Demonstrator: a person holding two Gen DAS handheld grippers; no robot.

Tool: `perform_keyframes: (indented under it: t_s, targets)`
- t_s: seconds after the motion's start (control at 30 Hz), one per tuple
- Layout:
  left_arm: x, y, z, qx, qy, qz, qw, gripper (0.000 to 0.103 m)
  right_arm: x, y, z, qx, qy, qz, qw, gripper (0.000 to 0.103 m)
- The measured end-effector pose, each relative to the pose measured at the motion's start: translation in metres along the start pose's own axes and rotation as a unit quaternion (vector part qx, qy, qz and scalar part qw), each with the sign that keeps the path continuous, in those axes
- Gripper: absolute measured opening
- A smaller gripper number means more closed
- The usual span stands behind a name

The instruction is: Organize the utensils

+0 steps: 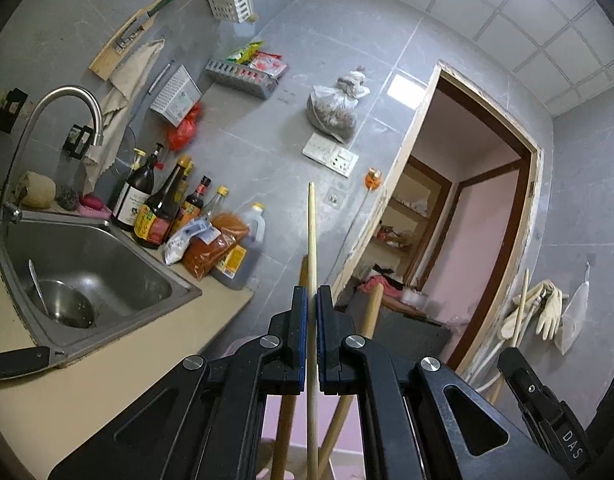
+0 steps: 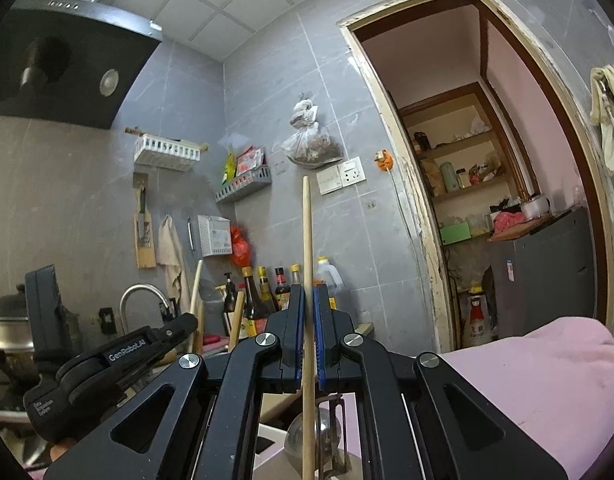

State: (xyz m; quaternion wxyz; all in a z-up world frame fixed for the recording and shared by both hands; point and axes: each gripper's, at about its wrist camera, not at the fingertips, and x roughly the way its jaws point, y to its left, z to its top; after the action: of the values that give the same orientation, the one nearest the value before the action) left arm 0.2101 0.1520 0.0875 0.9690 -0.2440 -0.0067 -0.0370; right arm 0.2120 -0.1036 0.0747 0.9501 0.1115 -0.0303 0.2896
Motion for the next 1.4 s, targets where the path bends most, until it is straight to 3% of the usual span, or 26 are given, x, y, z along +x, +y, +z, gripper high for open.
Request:
perform_keyframes:
  t_s: [0.77, 0.87, 0.93, 1.0, 1.07, 1.13, 1.27, 1.4]
  targets:
    - [-0.013, -0.019, -0.026, 0.069, 0.039, -0.001, 0.9969, 0.004, 0.003, 0.005, -0.012, -0.01, 0.022, 0.003, 1.0, 0.005]
    - [-0.017, -0.021, -0.028, 0.076, 0.038, -0.006, 0.9963, 0.015, 0.001, 0.007, -0.011, -0.012, 0.017, 0.0, 1.0, 0.008]
    - [-0.02, -0.021, -0.029, 0.074, 0.034, -0.009, 0.9967, 0.026, 0.0, 0.007, -0.011, -0.012, 0.012, -0.003, 1.0, 0.015]
    - [-0.023, -0.021, -0.028, 0.071, 0.03, -0.011, 0.997, 0.026, -0.003, 0.006, -0.011, -0.01, 0.005, -0.007, 1.0, 0.023]
    - [-0.024, -0.021, -0.026, 0.069, 0.028, -0.01, 0.9972, 0.027, -0.005, 0.006, -0.01, -0.011, 0.001, -0.012, 1.0, 0.023]
    - [-0.026, -0.022, -0.025, 0.071, 0.024, -0.001, 0.9972, 0.037, -0.007, 0.006, -0.009, -0.012, -0.003, -0.018, 1.0, 0.025]
    - [-0.031, -0.024, -0.022, 0.074, 0.017, 0.006, 0.9971, 0.041, -0.01, 0.003, -0.007, -0.01, -0.011, -0.033, 0.999, 0.031]
    - [-0.038, -0.029, -0.022, 0.092, 0.002, 0.02, 0.9956, 0.06, -0.015, -0.001, -0.004, -0.006, -0.006, -0.049, 0.999, 0.06]
